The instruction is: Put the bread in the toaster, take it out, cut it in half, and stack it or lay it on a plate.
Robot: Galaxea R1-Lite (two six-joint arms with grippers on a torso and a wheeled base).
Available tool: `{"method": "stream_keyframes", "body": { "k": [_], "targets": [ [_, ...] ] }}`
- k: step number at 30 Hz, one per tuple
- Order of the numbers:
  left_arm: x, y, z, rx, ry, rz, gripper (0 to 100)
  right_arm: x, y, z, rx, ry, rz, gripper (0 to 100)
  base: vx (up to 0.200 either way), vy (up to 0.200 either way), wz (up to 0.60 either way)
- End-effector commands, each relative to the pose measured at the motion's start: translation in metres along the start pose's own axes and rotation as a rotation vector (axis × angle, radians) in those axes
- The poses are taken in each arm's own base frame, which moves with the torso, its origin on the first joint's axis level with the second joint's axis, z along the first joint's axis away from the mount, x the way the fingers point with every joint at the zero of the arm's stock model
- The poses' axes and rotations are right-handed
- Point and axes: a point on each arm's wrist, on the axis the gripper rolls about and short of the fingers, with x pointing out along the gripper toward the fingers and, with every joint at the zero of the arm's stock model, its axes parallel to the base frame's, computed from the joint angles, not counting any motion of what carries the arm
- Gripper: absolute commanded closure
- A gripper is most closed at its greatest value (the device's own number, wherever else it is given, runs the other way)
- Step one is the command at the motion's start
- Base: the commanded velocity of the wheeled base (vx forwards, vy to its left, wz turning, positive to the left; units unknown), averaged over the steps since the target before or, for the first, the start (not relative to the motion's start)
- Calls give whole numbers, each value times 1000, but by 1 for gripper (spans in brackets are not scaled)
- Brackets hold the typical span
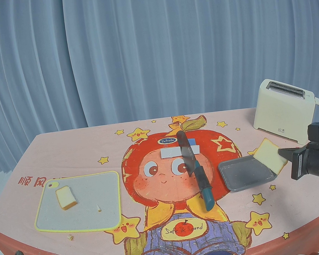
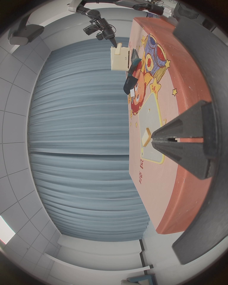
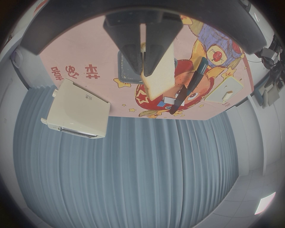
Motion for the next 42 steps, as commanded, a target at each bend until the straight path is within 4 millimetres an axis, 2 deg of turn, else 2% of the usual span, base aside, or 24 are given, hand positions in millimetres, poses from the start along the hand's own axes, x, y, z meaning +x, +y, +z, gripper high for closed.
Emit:
{"method": "stream_keyframes", "body": {
  "k": [1, 11, 24, 30, 42],
  "targets": [
    [1, 0, -5, 0, 19, 0, 100, 1, 2, -2, -6, 11, 7, 100, 0, 0, 0],
    [1, 0, -5, 0, 19, 0, 100, 8, 2, -3, 11, 31, -1, 100, 0, 0, 0],
    [1, 0, -5, 0, 19, 0, 100, 28, 5, -2, 118, 72, -27, 100, 0, 0, 0],
    [1, 0, -5, 0, 19, 0, 100, 44, 3, -4, 192, 111, -63, 100, 0, 0, 0],
    [1, 0, -5, 0, 19, 0, 100, 69, 2, -18, 187, 205, -103, 100, 0, 0, 0]
  ]
}}
